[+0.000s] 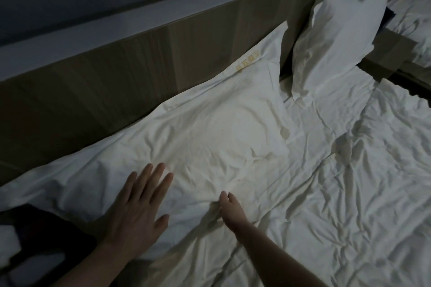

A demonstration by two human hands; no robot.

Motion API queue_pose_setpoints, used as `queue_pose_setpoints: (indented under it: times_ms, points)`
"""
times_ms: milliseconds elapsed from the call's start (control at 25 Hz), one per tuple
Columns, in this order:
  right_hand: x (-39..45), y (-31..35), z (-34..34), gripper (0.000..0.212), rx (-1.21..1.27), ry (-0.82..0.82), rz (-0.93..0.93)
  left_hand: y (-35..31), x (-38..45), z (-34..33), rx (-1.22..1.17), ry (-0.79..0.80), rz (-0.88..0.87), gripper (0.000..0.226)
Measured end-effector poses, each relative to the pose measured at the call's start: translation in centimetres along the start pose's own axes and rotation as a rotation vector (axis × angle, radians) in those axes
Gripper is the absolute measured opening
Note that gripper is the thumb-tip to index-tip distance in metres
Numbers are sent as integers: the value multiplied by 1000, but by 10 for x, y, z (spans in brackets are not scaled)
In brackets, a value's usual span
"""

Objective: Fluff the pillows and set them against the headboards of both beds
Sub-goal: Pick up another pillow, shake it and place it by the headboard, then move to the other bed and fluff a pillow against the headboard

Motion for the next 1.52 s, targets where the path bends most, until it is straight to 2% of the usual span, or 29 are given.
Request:
queue_pose_setpoints:
  times_ms: [160,280,360,520,640,800,1040,1280,1520]
  points:
    - [-58,4,23,62,-194,61,34,12,-31,12,-60,153,99,98]
    - [-126,6,41,58,-182,76,91,16,-64,31,-203,294,194,78]
    - [-169,4,54,54,-162,78,119,9,-86,51,-324,335,223,72]
    - [-270,2,93,42,-108,33,232,-24,-139,119,-583,223,190,63]
    - [-355,0,130,36,-57,0,313,-61,-192,176,-766,174,166,65]
    - [-473,-16,180,34,9,-45,416,-118,-268,253,-868,123,77,64]
    - [-626,-78,224,30,65,-86,463,-190,-363,331,-1009,69,-96,37]
    - [-723,-151,242,32,238,-240,431,-250,-412,351,-1123,232,-272,42]
    - [-797,-238,231,34,371,-347,333,-297,-470,328,-1172,426,-373,40]
Point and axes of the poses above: each hand's wrist, its own x-axis towards the middle knuckle, its own z-axis out of the back of the hand, y = z × x, the point moved 8 cm from there along x, towards the middle knuckle, and after that the axes turned 4 degrees about z, right-handed, at the moved point
